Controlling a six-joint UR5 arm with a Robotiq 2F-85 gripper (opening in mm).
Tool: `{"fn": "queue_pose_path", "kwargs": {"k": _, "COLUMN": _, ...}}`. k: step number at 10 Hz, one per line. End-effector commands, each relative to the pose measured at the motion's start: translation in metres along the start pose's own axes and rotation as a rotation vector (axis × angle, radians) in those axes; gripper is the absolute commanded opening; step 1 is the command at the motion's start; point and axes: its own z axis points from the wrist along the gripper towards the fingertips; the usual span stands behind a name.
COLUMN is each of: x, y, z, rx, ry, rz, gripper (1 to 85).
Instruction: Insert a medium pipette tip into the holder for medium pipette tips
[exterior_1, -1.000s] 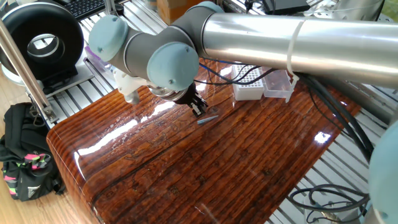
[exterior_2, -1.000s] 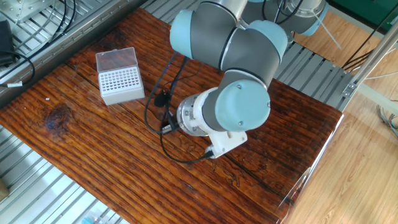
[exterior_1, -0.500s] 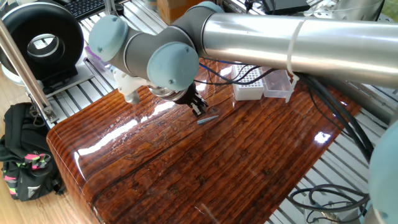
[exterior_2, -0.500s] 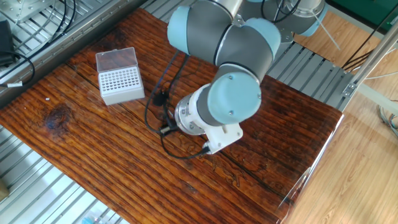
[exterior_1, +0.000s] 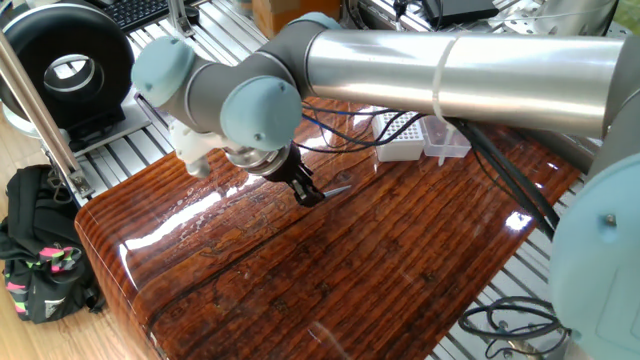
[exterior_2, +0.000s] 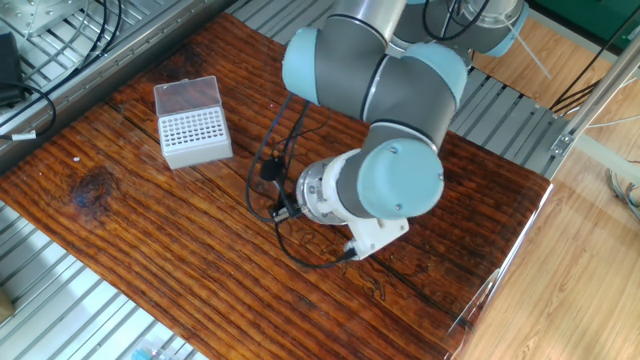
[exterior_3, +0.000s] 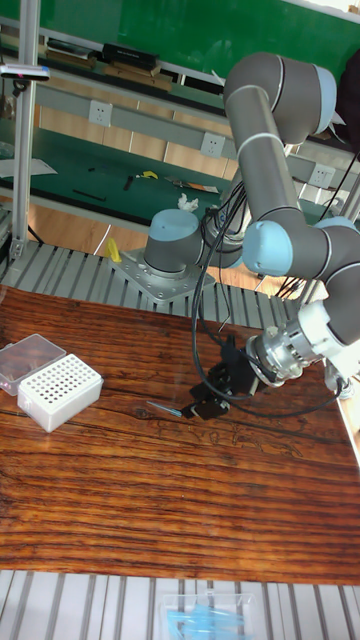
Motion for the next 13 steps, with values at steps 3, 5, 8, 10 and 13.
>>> {"fn": "queue_pose_path", "kwargs": {"k": 3, "x": 0.014, "y": -0.005, "z": -0.001, "rx": 0.024, "ry": 0.080, "rz": 0.008, "gripper": 44.3}}
{"fn": "queue_pose_path", "kwargs": {"k": 5, "x": 0.053, "y": -0.021, "z": -0.008, "rx": 0.081, "ry": 0.233, "rz": -0.036, "gripper": 40.3}}
{"fn": "queue_pose_path", "kwargs": {"k": 8, "x": 0.054, "y": -0.027, "z": -0.009, "rx": 0.090, "ry": 0.247, "rz": -0.173, "gripper": 49.3}}
{"fn": "queue_pose_path", "kwargs": {"k": 10, "x": 0.032, "y": -0.007, "z": -0.003, "rx": 0.014, "ry": 0.154, "rz": -0.232, "gripper": 59.0}}
{"fn": "queue_pose_path", "kwargs": {"k": 13, "x": 0.027, "y": 0.000, "z": -0.015, "rx": -0.010, "ry": 0.259, "rz": -0.159, "gripper": 51.3}}
